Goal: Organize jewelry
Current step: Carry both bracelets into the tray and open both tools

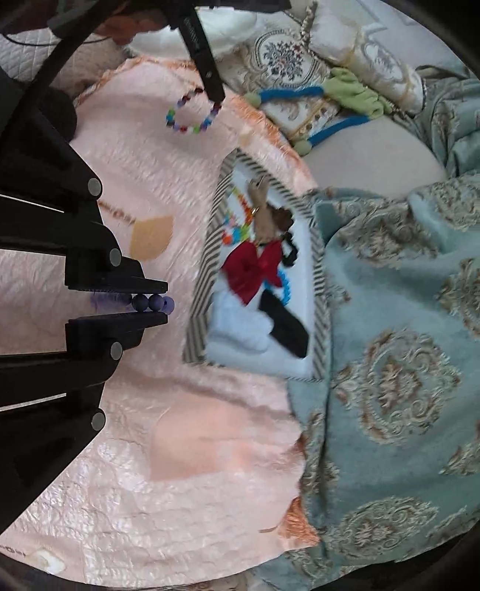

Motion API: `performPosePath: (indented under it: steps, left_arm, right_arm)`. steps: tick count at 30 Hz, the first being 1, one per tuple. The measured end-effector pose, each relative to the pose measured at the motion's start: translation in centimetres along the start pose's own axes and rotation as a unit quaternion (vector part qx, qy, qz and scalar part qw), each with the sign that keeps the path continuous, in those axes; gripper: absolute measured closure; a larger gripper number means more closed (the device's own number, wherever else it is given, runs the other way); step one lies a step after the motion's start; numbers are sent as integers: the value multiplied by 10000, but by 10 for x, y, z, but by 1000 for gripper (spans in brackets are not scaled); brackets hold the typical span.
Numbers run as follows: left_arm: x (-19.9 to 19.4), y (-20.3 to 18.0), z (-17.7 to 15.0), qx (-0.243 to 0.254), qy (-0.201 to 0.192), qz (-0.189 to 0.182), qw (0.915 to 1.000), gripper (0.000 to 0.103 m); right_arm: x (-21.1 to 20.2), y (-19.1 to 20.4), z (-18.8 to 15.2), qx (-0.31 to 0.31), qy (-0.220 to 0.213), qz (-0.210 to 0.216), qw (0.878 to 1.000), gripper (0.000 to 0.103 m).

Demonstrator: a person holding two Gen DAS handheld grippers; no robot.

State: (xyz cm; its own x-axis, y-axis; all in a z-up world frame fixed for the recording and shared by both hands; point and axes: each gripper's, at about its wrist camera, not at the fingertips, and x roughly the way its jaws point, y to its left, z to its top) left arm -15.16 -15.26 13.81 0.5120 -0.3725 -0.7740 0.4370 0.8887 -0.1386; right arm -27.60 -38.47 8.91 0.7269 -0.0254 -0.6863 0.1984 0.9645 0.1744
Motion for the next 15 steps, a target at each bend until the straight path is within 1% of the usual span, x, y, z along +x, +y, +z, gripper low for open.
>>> performPosePath:
  steps: [7, 15]
  left_arm:
    - [-3, -6, 12, 132, -99, 25, 9999, 95]
    - [2, -11, 24, 264, -143, 103, 9995, 95]
  right_arm:
    - [-12, 16, 26, -291, -166, 1, 9994, 95]
    - [-5, 31, 48, -530, -201, 20, 9984, 95]
